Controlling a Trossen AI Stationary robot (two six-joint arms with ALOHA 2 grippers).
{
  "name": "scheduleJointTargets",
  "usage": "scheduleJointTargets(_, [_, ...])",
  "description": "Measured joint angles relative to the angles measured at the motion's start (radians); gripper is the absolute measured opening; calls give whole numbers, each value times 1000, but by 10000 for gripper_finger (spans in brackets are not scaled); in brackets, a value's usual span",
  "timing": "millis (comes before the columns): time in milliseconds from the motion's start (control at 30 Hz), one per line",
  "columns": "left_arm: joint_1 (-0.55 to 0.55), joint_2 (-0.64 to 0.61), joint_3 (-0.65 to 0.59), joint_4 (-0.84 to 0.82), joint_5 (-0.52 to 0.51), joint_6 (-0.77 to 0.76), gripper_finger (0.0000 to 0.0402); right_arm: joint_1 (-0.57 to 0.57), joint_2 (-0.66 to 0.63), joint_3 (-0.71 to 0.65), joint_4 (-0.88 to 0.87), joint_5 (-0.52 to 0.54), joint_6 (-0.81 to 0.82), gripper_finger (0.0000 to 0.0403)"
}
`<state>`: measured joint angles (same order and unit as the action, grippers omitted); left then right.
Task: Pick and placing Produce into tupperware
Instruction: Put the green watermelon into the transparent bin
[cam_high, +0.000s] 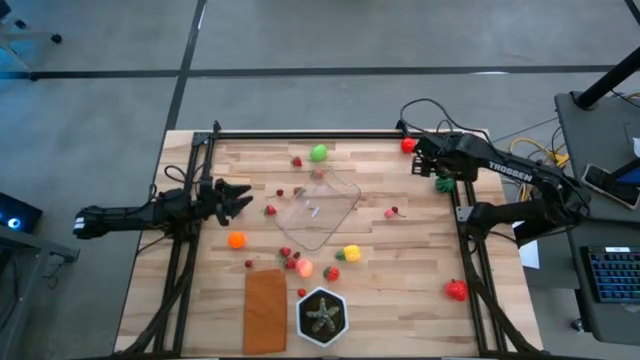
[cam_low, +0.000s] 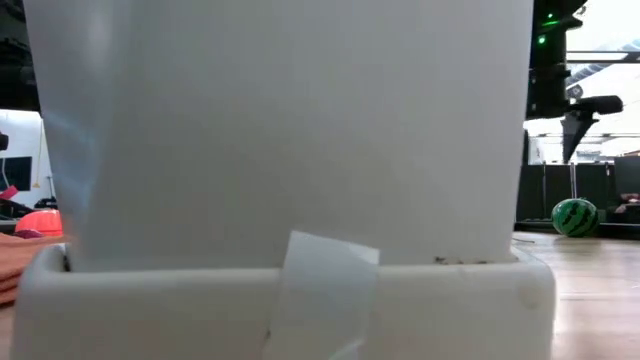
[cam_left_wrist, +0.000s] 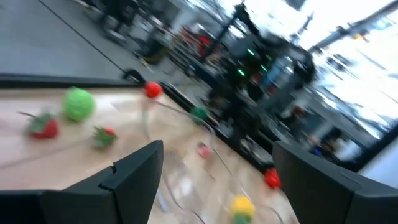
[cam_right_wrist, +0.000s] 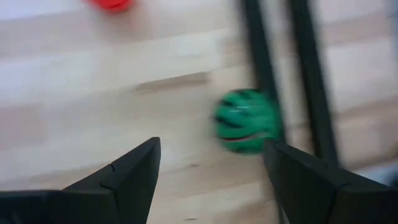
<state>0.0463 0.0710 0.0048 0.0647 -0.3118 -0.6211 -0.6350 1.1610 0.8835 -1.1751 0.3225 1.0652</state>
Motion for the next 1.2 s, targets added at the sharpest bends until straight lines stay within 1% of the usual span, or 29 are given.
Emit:
scheduleJointTargets(67, [0, 1, 0, 5, -56, 0, 288, 0, 4, -19, 61, -44, -58, 274])
scheduleJointTargets(133, [0, 1, 0, 6, -104, 3, 288, -2, 12, -41, 93, -79, -61, 274])
scheduleJointTargets(200, [0, 2, 0, 7, -133, 30, 288, -3, 24, -61, 95, -86, -39, 274])
scheduleJointTargets(300, [0, 4, 0, 7, -139, 106, 288, -3, 47, -94, 80, -87, -15, 274])
scheduleJointTargets(400, [0, 3, 0, 7, -140, 157, 288, -2, 69, -113, 7, -78, 53, 274])
scheduleJointTargets(500, [0, 3, 0, 7, -143, 165, 288, -3, 80, -114, -17, -37, 114, 274])
scheduleJointTargets(667, [0, 5, 0, 6, -143, 166, 288, -3, 84, -111, -14, -10, 123, 276])
scheduleJointTargets(800, [0, 14, 0, 6, -143, 166, 288, -3, 86, -113, -18, 58, 111, 295])
scheduleJointTargets(900, [0, 21, 0, 6, -143, 166, 288, -3, 86, -114, -13, 96, 175, 317])
scheduleJointTargets(1067, [0, 27, 0, 5, -145, 166, 288, -17, 86, -132, 37, 98, 276, 348])
scheduleJointTargets(1133, [0, 27, 0, 5, -156, 167, 288, -41, 86, -157, 57, 93, 306, 354])
scheduleJointTargets(1200, [0, 26, 0, 5, -166, 175, 288, -71, 86, -186, 68, 61, 345, 355])
